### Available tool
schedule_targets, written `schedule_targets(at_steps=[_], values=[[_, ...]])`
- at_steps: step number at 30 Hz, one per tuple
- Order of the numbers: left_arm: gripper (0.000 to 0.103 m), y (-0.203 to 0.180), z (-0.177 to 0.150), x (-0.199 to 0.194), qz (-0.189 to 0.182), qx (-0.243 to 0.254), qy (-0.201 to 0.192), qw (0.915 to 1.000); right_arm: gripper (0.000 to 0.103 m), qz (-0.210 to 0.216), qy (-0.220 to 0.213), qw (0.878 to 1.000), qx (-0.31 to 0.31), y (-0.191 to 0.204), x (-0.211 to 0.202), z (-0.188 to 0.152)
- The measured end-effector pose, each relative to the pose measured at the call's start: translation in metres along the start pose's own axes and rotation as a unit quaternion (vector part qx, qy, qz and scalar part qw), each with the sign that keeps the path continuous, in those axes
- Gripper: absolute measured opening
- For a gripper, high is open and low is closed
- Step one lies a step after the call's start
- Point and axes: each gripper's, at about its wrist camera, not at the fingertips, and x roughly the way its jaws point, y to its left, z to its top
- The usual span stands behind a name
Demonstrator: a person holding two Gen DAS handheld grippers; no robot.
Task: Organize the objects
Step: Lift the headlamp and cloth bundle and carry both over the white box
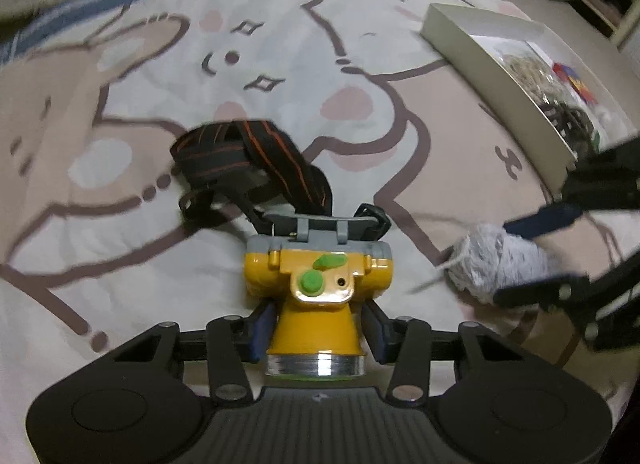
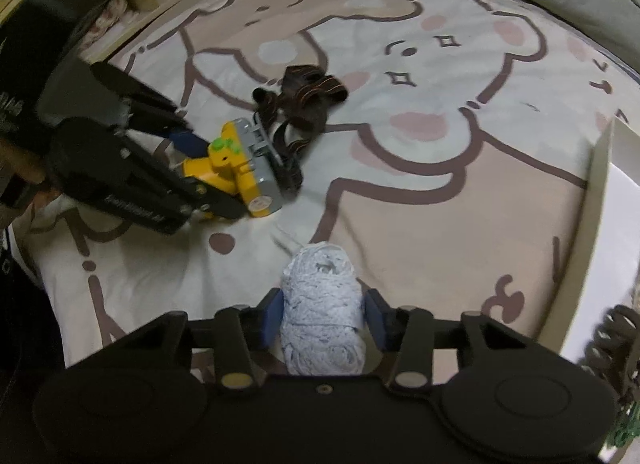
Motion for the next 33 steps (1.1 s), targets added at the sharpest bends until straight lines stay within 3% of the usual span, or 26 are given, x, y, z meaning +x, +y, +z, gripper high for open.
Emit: schedule_targets(at_steps=[8, 14, 24, 33], values=[[0.048, 0.010, 0.002, 0.010, -0.025, -0.043, 0.010, 0.9987, 0.046, 0.004, 0.028, 1.000, -0.013, 0.004, 0.012, 0.001], [0.045, 0.003, 0.001, 0.007, -0.005, -0.036, -0.013, 0.9992, 0.042, 0.001, 0.032, 0.999, -0.019, 0.009, 0.014, 0.001], [0.045, -0.009, 0.008, -0.027, 0.008, -0.057, -0.098, 0.9935, 0.040, -0.030, -0.055, 0.998, 0.026, -0.011, -0.024, 0.010], [0.045, -0.024, 0.022, -0.070, 0.016, -0.069, -0.184, 0.9805, 0.040, -0.063, -0.147, 0.984, 0.079, -0.033, -0.067, 0.019]])
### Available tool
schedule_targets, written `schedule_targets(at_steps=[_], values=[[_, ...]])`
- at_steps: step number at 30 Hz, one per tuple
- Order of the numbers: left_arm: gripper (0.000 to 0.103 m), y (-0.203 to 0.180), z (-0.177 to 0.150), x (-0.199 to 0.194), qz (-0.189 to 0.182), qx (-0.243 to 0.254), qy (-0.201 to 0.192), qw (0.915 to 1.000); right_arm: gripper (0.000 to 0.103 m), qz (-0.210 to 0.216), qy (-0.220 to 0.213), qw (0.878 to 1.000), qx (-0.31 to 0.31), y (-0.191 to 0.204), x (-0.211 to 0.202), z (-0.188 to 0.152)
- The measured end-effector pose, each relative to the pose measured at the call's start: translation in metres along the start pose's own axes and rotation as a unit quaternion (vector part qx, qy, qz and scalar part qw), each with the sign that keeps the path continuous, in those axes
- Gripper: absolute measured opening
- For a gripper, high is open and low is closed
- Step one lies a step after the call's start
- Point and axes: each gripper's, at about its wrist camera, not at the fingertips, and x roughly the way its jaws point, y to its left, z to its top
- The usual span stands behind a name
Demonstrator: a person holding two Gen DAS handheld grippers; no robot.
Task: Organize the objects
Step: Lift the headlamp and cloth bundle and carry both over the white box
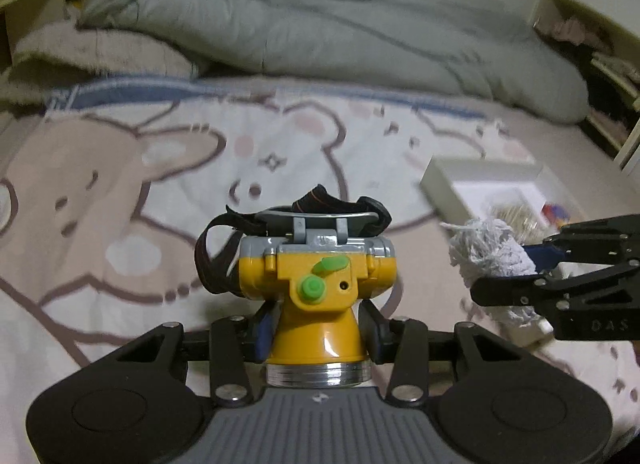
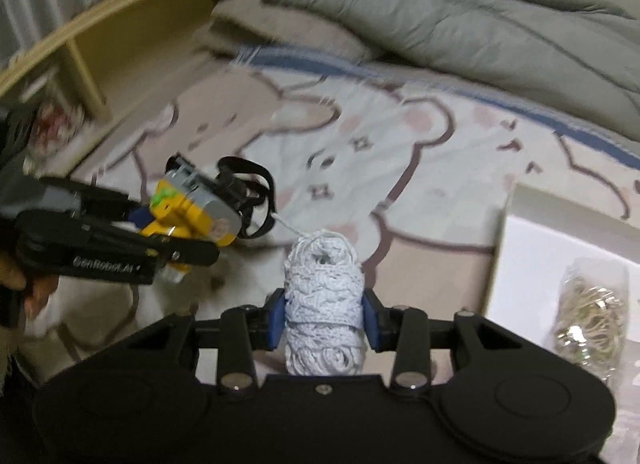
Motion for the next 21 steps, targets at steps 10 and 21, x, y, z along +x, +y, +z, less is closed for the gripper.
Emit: schedule_targets(at_steps=[10, 21], values=[[0.045, -0.022, 0.028, -0.016, 0.004, -0.003, -0.058, 0.9983, 0.040, -0.023, -0.094, 0.995, 0.037, -0.020, -0.030, 0.012], [0.045, -0.052, 0.050, -0.026, 0.011, -0.019, -0.126, 0.9918, 0.040, -0.039, -0.137, 0.988, 0.065, -0.049, -0.058, 0.013]])
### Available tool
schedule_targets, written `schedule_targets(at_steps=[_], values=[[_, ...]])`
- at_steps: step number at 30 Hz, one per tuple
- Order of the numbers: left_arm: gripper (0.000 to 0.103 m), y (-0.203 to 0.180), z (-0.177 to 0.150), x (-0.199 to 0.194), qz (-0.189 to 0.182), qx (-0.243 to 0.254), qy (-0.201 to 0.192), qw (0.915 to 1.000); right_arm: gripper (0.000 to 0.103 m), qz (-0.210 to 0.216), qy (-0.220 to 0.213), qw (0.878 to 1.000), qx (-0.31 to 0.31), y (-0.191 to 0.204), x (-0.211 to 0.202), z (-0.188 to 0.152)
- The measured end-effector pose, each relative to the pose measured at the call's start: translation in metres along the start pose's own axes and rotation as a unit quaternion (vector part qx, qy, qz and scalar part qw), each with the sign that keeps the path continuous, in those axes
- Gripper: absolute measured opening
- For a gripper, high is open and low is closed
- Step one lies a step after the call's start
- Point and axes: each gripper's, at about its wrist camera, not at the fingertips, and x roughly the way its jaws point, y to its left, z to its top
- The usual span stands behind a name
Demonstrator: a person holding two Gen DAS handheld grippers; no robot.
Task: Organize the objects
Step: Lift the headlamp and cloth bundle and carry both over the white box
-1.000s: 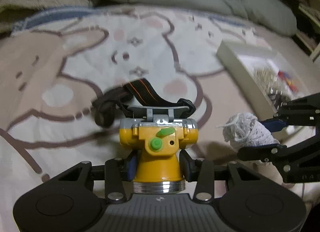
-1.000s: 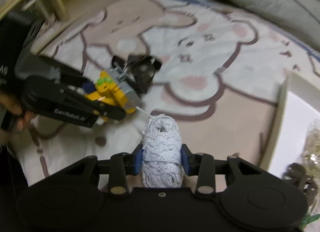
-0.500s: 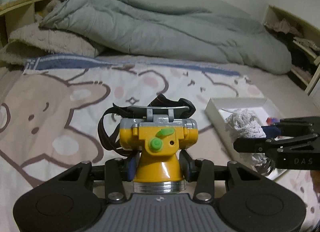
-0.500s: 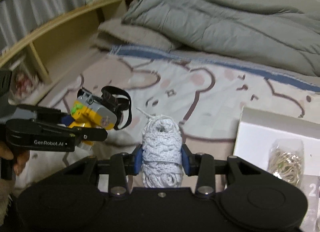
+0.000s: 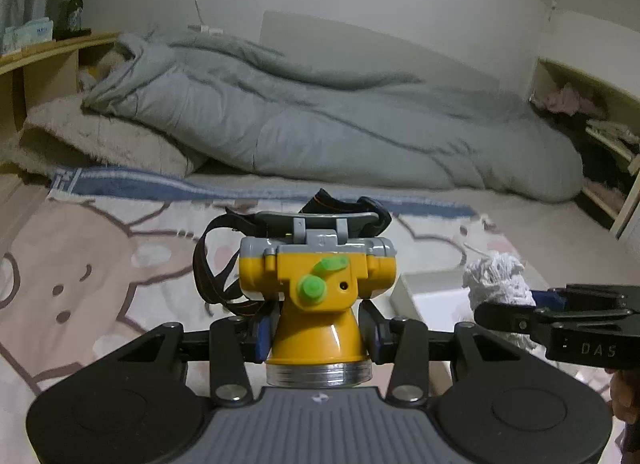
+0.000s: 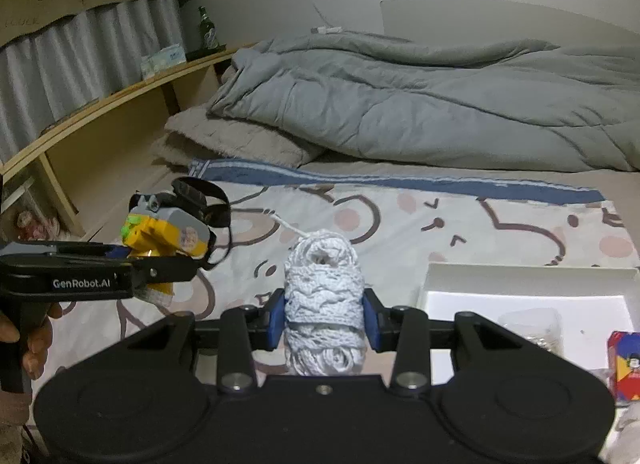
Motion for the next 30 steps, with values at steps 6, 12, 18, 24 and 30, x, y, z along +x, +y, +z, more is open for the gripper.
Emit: schedule_targets(at_steps=[6, 12, 18, 24, 30], values=[[0.045, -0.021, 0.015, -0.001, -0.011, 0.011, -0.026, 0.9995, 0.040, -0.022, -0.023, 0.999, -0.009, -0.026, -0.013, 0.018], [0.045, -0.049, 0.027, 0.008, -0.021, 0.033, -0.047, 0.9982, 0.040, -0.058, -0.049, 0.997, 0.001, -0.072, -0.023, 0.039], [0.045, -0.085, 0.026, 0.030, -0.053, 0.044, -0.046, 0.9966, 0.040, -0.093, -0.080, 0.992, 0.026, -0.125, -0.024, 0.046], [0.045, -0.132, 0.024, 0.063, -0.098, 0.064, -0.040, 0.9923, 0.040, -0.128, -0.087, 0.987, 0.038, -0.181, -0.022, 0.035], [0.045, -0.182, 0.019, 0.107, -0.161, 0.055, -0.008, 0.9853, 0.040, -0.148, -0.074, 0.985, 0.039, -0.226, -0.026, 0.021]])
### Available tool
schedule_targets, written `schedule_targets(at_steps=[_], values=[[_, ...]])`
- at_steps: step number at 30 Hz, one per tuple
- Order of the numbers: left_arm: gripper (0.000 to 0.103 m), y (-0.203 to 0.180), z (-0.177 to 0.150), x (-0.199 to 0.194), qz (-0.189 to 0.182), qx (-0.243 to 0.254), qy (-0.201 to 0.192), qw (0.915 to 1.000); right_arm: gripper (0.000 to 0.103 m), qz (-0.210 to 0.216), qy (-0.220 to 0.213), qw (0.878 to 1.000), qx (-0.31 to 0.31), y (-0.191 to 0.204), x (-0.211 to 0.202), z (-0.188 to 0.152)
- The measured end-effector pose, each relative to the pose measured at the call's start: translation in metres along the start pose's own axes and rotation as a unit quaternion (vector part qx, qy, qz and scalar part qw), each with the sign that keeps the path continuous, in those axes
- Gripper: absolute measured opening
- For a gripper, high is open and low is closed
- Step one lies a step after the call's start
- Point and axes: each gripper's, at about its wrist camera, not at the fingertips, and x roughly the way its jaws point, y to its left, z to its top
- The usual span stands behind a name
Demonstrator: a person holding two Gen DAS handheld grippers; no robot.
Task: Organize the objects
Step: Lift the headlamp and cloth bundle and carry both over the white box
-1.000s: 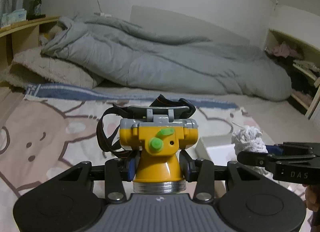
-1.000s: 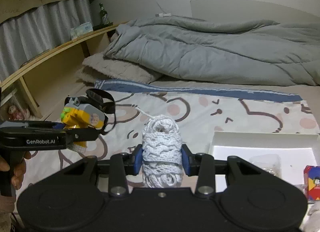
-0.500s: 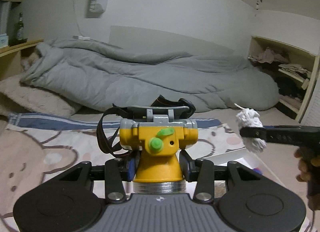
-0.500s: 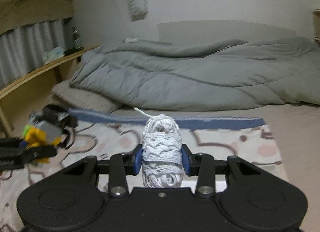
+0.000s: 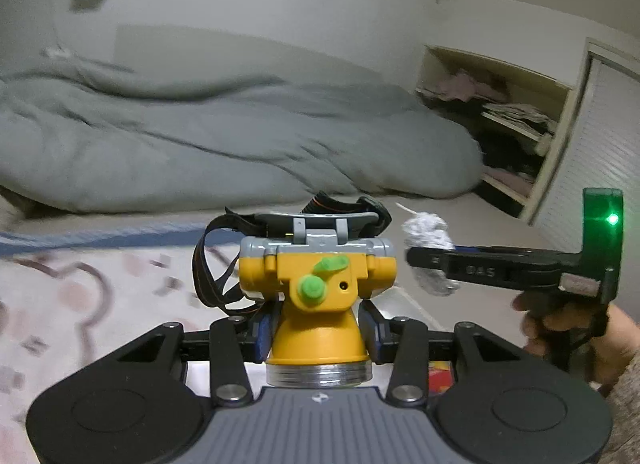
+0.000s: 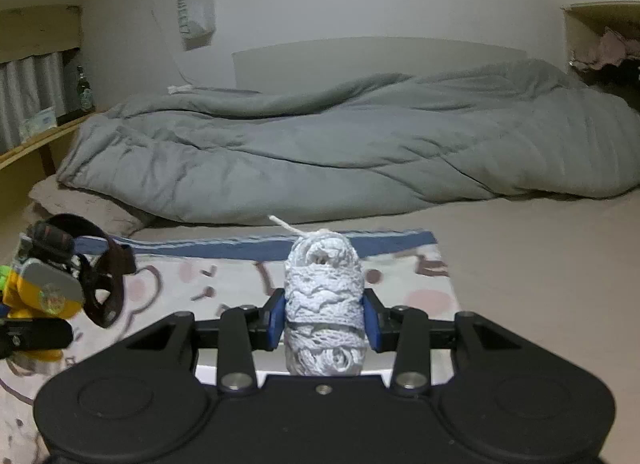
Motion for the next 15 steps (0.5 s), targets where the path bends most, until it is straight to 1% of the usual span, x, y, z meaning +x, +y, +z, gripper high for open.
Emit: schedule_targets(at_steps=[4, 8, 12, 15], values=[[0.045, -0.018, -0.005, 0.043, -0.034, -0.018, 0.024, 0.9990, 0.040, -0.012, 0.004, 1.000, 0.021, -0.030, 0.004, -0.007], [0.045, -0.031, -0.013, 0.087, -0.053, -0.034, 0.057, 0.9964, 0.040, -0.024, 0.008, 0.999, 0.040, -0.053, 0.007, -0.016], [0.045, -0.038, -0.028, 0.128, -0.080, -0.074, 0.095, 0.9894, 0.040, -0.035, 0.011, 0.998, 0.053, -0.068, 0.009, -0.020], [0.045, -0.040, -0.038, 0.153, -0.097, -0.098, 0.119, 0.9832, 0.040, -0.034, 0.012, 0.998, 0.059, -0.075, 0.014, -0.022]])
